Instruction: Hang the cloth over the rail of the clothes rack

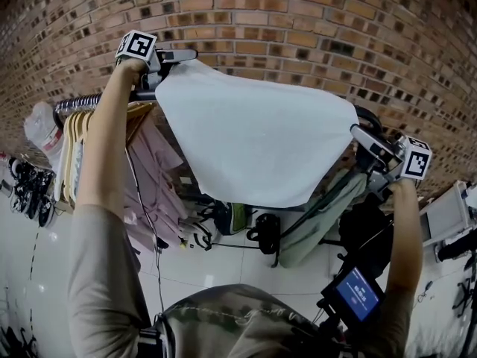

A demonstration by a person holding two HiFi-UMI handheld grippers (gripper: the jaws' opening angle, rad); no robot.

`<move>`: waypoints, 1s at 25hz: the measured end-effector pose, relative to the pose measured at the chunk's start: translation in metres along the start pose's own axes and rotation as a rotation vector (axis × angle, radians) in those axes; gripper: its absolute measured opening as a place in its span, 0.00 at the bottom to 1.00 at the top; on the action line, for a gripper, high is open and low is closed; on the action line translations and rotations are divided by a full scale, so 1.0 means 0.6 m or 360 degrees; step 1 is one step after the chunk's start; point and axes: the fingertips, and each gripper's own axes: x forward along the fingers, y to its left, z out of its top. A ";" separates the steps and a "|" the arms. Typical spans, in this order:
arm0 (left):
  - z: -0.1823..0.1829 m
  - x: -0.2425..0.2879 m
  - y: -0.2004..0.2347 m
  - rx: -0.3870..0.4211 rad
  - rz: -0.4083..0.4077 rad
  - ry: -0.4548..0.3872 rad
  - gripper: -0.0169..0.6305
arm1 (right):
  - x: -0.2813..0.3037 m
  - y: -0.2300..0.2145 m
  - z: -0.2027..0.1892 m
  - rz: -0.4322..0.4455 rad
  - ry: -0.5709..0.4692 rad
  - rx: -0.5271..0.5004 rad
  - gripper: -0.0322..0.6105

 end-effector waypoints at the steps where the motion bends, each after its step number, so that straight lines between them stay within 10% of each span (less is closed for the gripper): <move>1: 0.004 -0.005 0.007 0.0014 0.0029 -0.0020 0.95 | -0.002 0.000 -0.001 0.0000 -0.0001 0.0010 0.07; 5: 0.037 -0.026 0.030 0.0048 0.0153 -0.0220 0.95 | -0.008 -0.003 -0.008 -0.0009 0.0012 0.0014 0.07; 15: 0.036 0.020 -0.048 0.0217 -0.0063 -0.0189 0.95 | 0.011 0.002 -0.027 0.0024 0.0116 -0.0208 0.07; 23: 0.078 -0.004 -0.094 0.0561 -0.0007 -0.0398 0.95 | 0.007 -0.002 -0.037 -0.0079 0.0177 -0.0325 0.08; 25: 0.079 -0.003 -0.104 0.0632 0.0017 -0.0389 0.82 | 0.002 -0.001 -0.045 -0.0112 0.0201 -0.0340 0.25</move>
